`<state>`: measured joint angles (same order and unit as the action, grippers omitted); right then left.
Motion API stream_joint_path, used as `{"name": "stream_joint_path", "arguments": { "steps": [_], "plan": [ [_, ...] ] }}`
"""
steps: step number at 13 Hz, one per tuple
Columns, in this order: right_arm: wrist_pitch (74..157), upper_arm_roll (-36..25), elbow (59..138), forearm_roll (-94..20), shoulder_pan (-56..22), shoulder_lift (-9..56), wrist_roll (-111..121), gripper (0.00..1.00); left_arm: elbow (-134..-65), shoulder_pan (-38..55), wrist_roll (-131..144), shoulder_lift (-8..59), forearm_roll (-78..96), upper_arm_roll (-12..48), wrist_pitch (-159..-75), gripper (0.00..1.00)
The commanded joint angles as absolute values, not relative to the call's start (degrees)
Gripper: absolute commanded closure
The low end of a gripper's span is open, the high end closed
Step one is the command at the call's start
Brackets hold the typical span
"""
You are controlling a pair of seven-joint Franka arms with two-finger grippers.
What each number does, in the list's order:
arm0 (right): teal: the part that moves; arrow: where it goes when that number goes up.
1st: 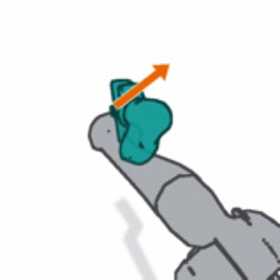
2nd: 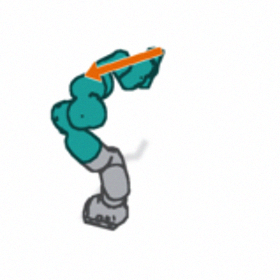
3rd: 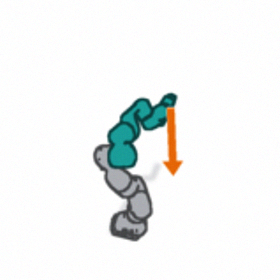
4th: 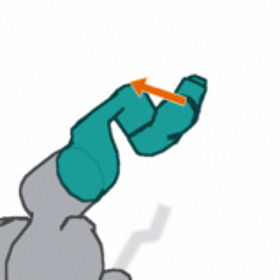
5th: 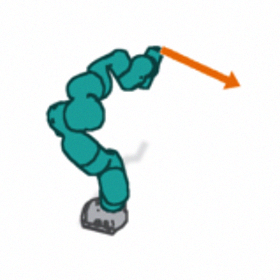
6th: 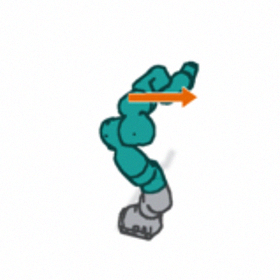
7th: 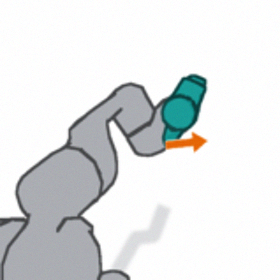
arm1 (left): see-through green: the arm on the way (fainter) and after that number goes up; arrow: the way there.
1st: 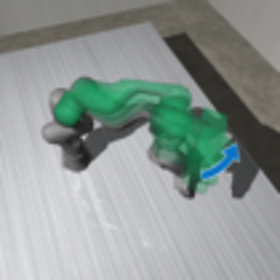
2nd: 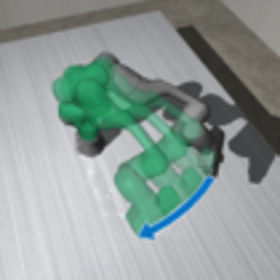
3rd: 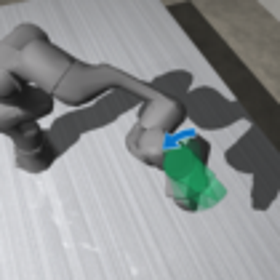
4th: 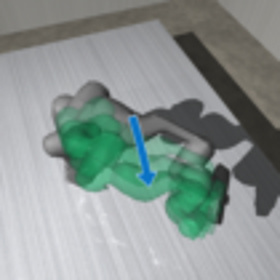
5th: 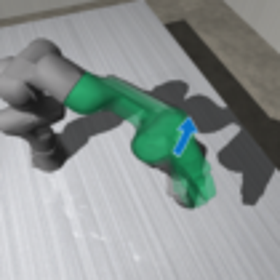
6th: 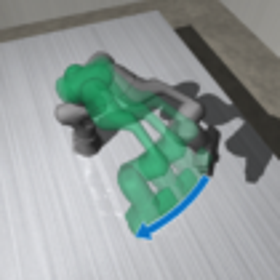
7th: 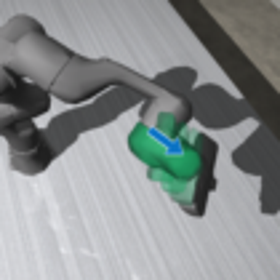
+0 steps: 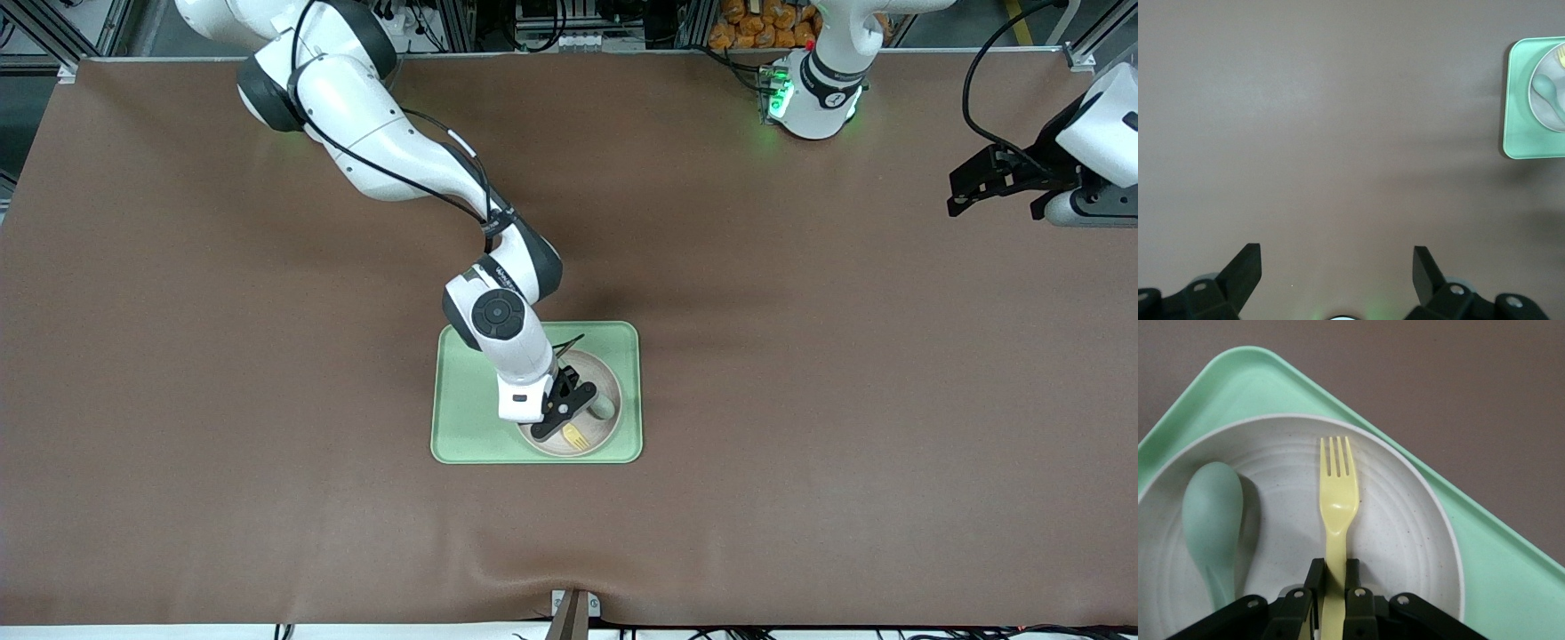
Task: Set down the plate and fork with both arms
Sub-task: 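Lower the right gripper over the plate and grasp the yellow fork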
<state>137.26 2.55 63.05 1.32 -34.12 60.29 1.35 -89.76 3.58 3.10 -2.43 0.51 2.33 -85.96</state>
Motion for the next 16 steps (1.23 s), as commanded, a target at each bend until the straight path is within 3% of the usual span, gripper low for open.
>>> {"name": "stream_joint_path", "arguments": {
  "steps": [1, 9, 12, 16],
  "plan": [
    [133.78, 3.34, 61.17, 1.76, -33.66, 59.77, -1.84, 1.00, -89.91, 3.52, 2.11, -2.72, -0.79, 2.37, -86.57, 0.00],
    [130.08, 3.95, 61.87, -4.13, -28.15, 55.64, -1.94, 1.00, -89.65, 3.16, 2.11, -2.29, -0.26, 2.20, -86.66, 0.00],
    [122.01, 10.18, 62.66, -3.69, -20.15, 52.66, -1.93, 1.00, -89.56, 3.25, 2.11, -2.29, -0.35, 2.20, -86.66, 0.00],
    [128.82, 10.99, 79.75, -3.17, -17.58, 44.41, -8.42, 1.00, -89.47, 3.69, 2.11, -2.29, -0.35, 2.20, -86.66, 0.00]
  ]
}}
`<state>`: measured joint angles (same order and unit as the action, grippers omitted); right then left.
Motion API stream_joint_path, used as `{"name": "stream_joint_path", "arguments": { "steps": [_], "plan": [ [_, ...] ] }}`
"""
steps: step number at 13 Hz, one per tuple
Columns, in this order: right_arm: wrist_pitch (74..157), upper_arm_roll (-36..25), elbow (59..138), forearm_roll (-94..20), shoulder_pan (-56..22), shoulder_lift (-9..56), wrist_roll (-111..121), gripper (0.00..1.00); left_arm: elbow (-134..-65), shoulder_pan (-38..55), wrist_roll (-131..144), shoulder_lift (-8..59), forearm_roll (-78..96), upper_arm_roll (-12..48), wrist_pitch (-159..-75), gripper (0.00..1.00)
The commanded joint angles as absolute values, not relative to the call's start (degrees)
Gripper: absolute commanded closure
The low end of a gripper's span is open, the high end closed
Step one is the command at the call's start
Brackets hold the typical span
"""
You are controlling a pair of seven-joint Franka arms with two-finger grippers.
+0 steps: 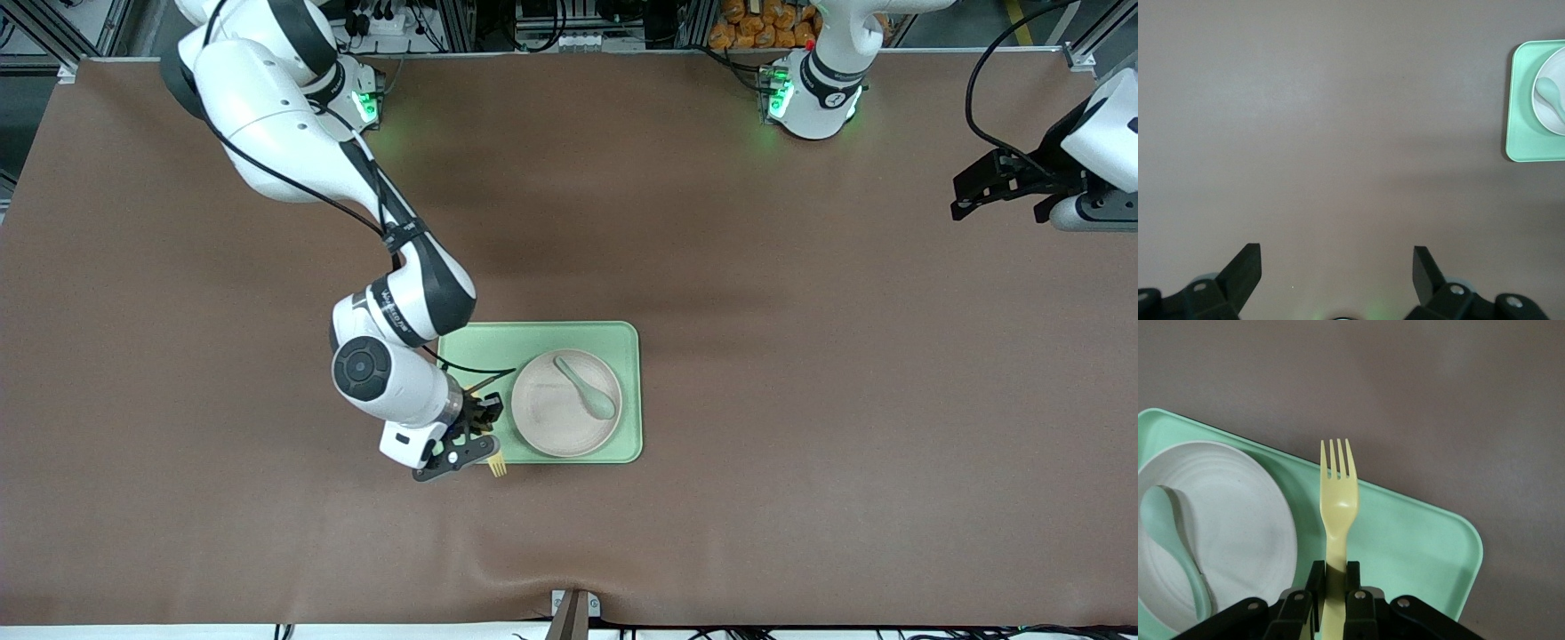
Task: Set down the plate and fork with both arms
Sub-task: 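Lift the fork with the right gripper and set it beside the plate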
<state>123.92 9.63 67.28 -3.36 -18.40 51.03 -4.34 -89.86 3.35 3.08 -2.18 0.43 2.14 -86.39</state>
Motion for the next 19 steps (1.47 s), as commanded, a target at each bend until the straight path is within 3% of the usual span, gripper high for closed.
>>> {"name": "stream_joint_path", "arguments": {
  "steps": [1, 3, 13, 14, 15, 16, 17, 19],
  "plan": [
    [132.33, 10.90, 84.59, -3.16, -17.23, 42.38, -8.52, 1.00, -89.47, 3.69, 2.11, -2.29, -0.35, 2.28, -86.66, 0.00],
    [139.01, 10.90, 92.51, -3.16, -16.70, 39.74, -11.05, 1.00, -89.47, 3.78, 2.11, -2.29, -0.18, 2.29, -86.66, 0.00],
    [145.72, 10.72, 97.82, -3.08, -16.96, 40.60, -15.56, 1.00, -89.47, 3.52, 2.11, -2.29, -0.09, 2.29, -86.66, 0.00],
    [145.64, 10.72, 97.82, -3.08, -16.96, 40.61, -15.56, 0.96, -89.47, 3.52, 2.11, -2.29, -0.09, 2.29, -86.66, 0.00],
    [145.63, 10.72, 97.82, -3.08, -17.05, 40.61, -15.56, 0.88, -89.47, 3.52, 2.11, -2.29, -0.09, 2.29, -86.66, 0.00],
    [145.55, 10.72, 97.74, -3.08, -17.05, 40.61, -15.56, 0.68, -89.47, 3.52, 2.11, -2.29, -0.09, 2.29, -86.57, 0.00],
    [145.55, 10.72, 97.65, -3.08, -16.96, 40.78, -15.56, 0.41, -89.47, 3.52, 2.11, -2.29, -0.09, 2.29, -86.66, 0.00],
    [145.11, 10.72, 97.21, -3.16, -16.61, 40.78, -15.12, 0.23, -89.47, 3.43, 2.11, -2.29, -0.09, 2.29, -86.66, 0.00]
  ]
}}
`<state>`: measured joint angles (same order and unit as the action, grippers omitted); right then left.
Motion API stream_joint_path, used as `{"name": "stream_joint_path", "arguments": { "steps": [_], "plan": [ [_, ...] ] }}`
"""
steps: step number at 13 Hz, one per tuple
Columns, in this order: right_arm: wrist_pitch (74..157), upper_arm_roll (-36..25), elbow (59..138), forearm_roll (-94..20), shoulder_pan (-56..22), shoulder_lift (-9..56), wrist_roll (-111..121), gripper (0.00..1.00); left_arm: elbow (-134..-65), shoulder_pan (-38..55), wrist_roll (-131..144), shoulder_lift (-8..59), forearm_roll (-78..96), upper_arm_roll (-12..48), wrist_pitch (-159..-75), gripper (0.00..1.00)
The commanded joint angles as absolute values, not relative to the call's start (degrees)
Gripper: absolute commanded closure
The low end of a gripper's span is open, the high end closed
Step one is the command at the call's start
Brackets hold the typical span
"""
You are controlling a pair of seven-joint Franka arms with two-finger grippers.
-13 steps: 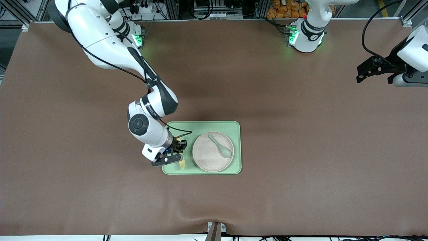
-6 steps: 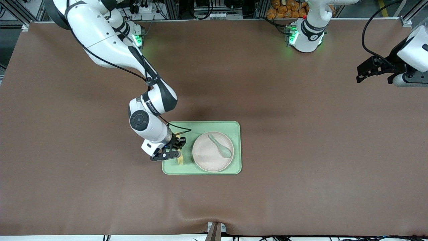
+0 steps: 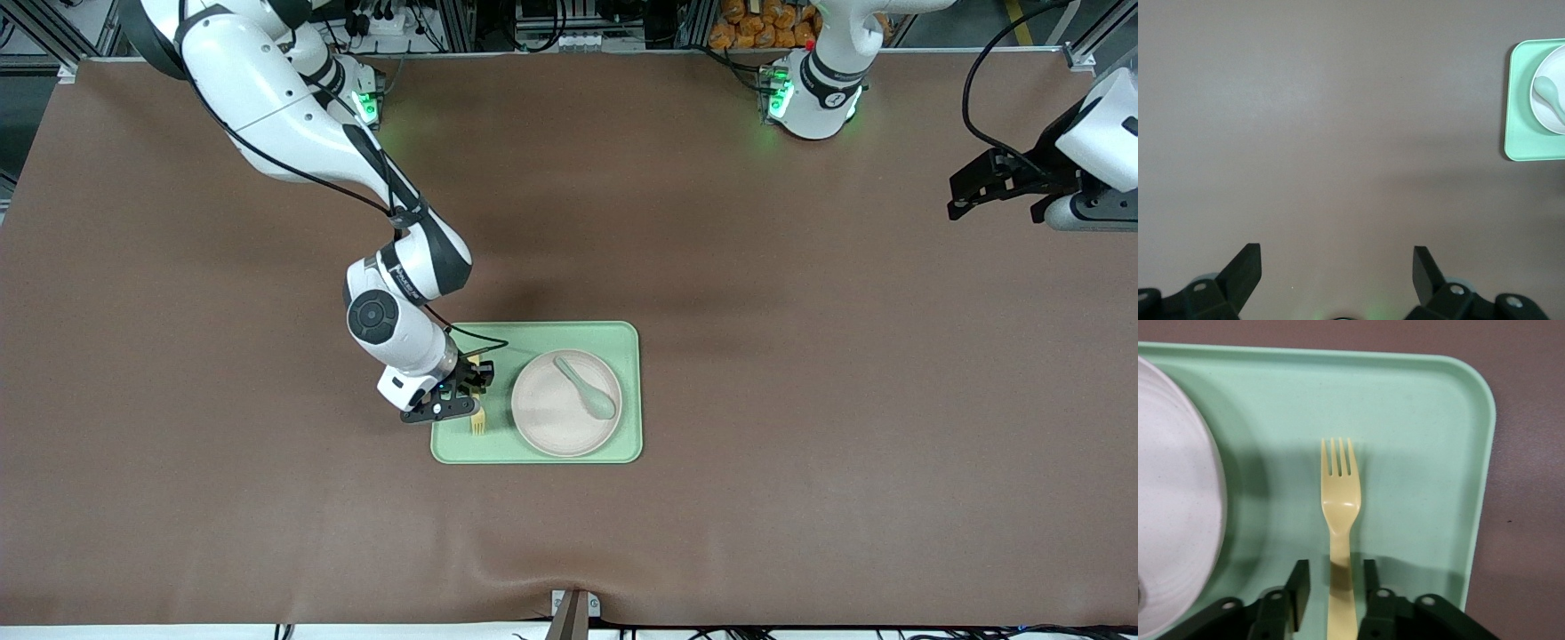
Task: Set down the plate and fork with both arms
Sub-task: 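Lift the fork with the right gripper and set it beside the plate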
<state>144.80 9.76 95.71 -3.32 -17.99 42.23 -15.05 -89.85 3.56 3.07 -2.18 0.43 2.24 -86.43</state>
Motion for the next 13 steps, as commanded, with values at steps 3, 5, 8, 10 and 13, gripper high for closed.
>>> {"name": "stream_joint_path", "arguments": {
  "steps": [3, 5, 8, 10, 13],
  "plan": [
    [141.52, 10.81, 93.88, -3.16, -16.35, 40.34, -15.20, 0.00, -89.47, 3.43, 2.11, -2.29, -0.09, 2.29, -86.66, 0.00],
    [138.09, 10.90, 91.16, -3.25, -15.30, 39.99, -15.12, 0.00, -89.47, 3.43, 2.11, -2.29, -0.09, 2.29, -86.66, 0.00],
    [126.96, 11.34, 82.74, -3.43, -12.41, 39.81, -15.21, 0.00, -89.47, 3.43, 2.11, -2.29, -0.09, 2.29, -86.66, 0.00],
    [118.86, 11.42, 76.58, -3.51, -10.21, 39.81, -14.86, 0.00, -89.47, 3.43, 2.11, -2.29, -0.09, 2.29, -86.66, 0.00],
    [115.23, 11.43, 73.39, -3.34, -7.74, 38.94, -14.59, 0.00, -89.47, 3.34, 2.11, -2.29, -0.09, 2.29, -86.66, 0.00]
  ]
}}
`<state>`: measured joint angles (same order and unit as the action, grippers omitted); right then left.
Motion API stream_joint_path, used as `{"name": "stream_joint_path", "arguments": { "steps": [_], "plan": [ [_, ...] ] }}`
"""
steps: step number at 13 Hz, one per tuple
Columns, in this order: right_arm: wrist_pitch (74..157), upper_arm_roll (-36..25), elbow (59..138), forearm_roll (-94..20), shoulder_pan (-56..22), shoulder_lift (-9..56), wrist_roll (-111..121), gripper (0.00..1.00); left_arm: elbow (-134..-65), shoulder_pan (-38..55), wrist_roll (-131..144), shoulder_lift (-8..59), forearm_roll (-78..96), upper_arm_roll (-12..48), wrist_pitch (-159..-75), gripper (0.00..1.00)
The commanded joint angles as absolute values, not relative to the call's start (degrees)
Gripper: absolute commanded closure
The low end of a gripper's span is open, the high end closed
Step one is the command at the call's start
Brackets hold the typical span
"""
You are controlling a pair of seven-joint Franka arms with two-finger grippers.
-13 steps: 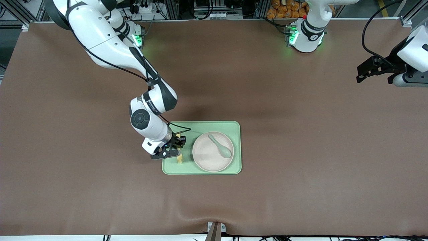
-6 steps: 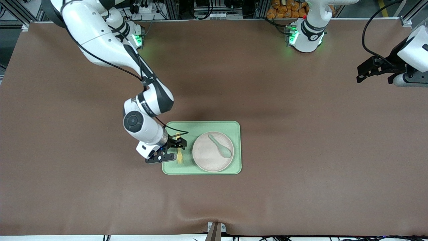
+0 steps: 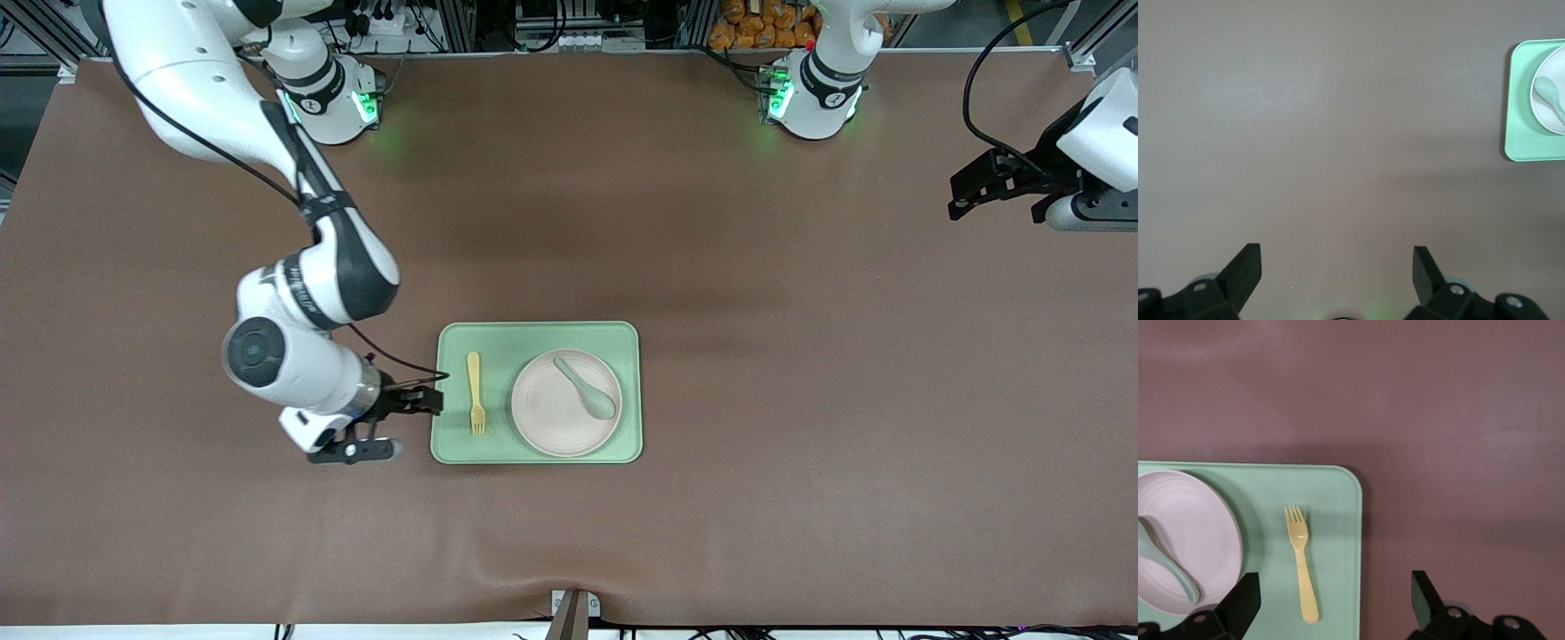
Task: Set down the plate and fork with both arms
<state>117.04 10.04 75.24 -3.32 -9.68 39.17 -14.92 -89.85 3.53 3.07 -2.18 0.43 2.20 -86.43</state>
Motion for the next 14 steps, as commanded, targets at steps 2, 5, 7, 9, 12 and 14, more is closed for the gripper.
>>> {"name": "stream_joint_path", "arguments": {
  "steps": [2, 5, 7, 9, 12, 14],
  "plan": [
    [114.62, 12.65, 73.48, -3.08, -4.94, 35.96, -14.59, 0.00, -89.47, 3.34, 2.11, -2.29, -0.09, 2.29, -86.66, 0.00],
    [108.04, 14.94, 73.39, -2.20, 0.25, 32.10, -14.42, 0.00, -89.47, 3.34, 2.11, -2.29, -0.09, 2.29, -86.66, 0.00],
    [101.45, 14.59, 73.39, -1.85, 0.70, 26.83, -14.15, 0.00, -89.47, 3.34, 2.11, -2.29, -0.09, 2.29, -86.66, 0.00],
    [100.02, 13.89, 73.48, -1.59, 1.49, 22.08, -13.72, 0.00, -89.47, 3.25, 2.11, -2.29, -0.09, 2.29, -86.66, 0.00],
    [93.11, 8.81, 73.91, -1.23, 1.14, 15.40, -9.95, 0.00, -89.47, 3.25, 2.11, -2.20, 0.00, 2.29, -86.66, 0.00],
    [90.27, 4.59, 74.62, -1.41, 1.23, 12.58, -5.05, 0.00, -89.47, 3.25, 2.11, -2.11, 0.00, 2.29, -86.66, 0.00]
  ]
}}
